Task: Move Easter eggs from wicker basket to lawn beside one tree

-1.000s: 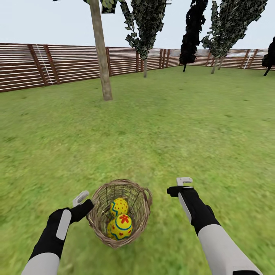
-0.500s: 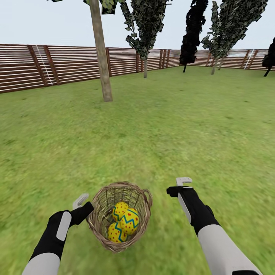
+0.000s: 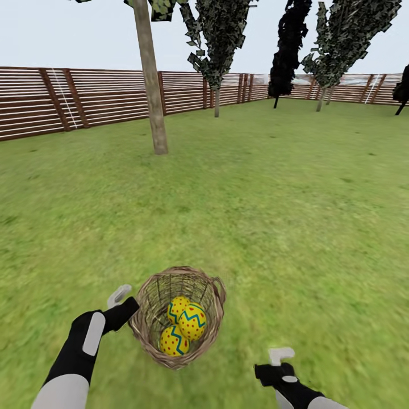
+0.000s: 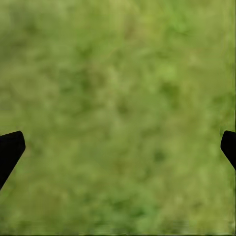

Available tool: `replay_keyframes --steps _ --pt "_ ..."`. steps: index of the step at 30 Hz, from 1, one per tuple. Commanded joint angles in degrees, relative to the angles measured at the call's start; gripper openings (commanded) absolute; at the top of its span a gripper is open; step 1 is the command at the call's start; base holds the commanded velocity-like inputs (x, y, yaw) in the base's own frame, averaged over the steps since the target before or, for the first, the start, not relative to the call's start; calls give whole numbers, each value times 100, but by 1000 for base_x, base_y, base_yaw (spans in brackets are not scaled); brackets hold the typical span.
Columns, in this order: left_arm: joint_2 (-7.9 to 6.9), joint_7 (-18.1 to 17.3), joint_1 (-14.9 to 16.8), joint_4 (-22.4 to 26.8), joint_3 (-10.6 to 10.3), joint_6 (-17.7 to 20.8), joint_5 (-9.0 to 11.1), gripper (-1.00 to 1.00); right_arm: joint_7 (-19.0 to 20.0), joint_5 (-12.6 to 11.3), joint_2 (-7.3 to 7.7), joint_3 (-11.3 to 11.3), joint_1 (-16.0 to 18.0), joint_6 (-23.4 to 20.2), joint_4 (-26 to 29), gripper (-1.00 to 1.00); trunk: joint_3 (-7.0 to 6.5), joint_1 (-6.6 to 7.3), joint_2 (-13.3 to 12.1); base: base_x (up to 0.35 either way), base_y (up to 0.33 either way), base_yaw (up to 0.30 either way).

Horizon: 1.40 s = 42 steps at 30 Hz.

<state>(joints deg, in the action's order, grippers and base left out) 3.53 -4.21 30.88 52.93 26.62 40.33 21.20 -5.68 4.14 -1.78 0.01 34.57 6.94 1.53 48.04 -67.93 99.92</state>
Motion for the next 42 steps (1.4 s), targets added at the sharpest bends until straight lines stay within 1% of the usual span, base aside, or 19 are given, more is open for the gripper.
replay_keyframes --steps 1,2,5,7,9,15,29,30,31,33,35,42 --pt "2 -44 6 20 34 38 42 -100 -30 45 67 8 -192 12 -17 100 -15 20 -40 315 92 0" --pt "0 -44 6 31 36 41 42 -100 -30 41 86 8 -262 4 -34 100 -33 42 -80 306 84 0" --pt "-1 -38 13 106 36 68 42 -100 -30 69 57 16 -520 -10 -180 100 -87 108 -200 283 18 0" --pt "-1 -43 14 242 43 382 40 -100 -30 81 42 17 -729 -7 -191 100 -123 152 -280 223 1 0" --pt "-95 -44 14 264 45 471 42 -100 -30 103 38 17 -854 1 -181 100 -159 196 -361 191 0 0" --pt "-155 -45 14 261 45 484 42 -100 4 70 30 17 -882 14 -171 100 -266 327 -601 184 0 0" --pt "-190 -45 14 262 70 484 39 -100 14 19 42 -1 -904 9 -188 100 -518 635 -1163 184 0 0" --pt "-225 -45 14 259 83 484 41 -100 14 27 73 -1 -947 9 -191 100 -536 657 -1203 184 0 0" --pt "-238 -46 14 255 87 484 42 -100 14 31 82 -1 -1064 9 -195 100 -554 679 -1243 184 0 0" --pt "-246 -46 14 253 89 484 42 -100 7 32 87 -1 -1500 2 -193 100 -589 723 -1323 184 0 0" --pt "-248 -45 14 253 89 484 42 -100 5 30 88 2 -1715 2 -207 100 -625 767 -1403 183 0 0" --pt "-256 -45 14 256 89 484 42 -100 5 26 90 1 -1752 9 -215 100 -751 920 -1684 158 0 0"
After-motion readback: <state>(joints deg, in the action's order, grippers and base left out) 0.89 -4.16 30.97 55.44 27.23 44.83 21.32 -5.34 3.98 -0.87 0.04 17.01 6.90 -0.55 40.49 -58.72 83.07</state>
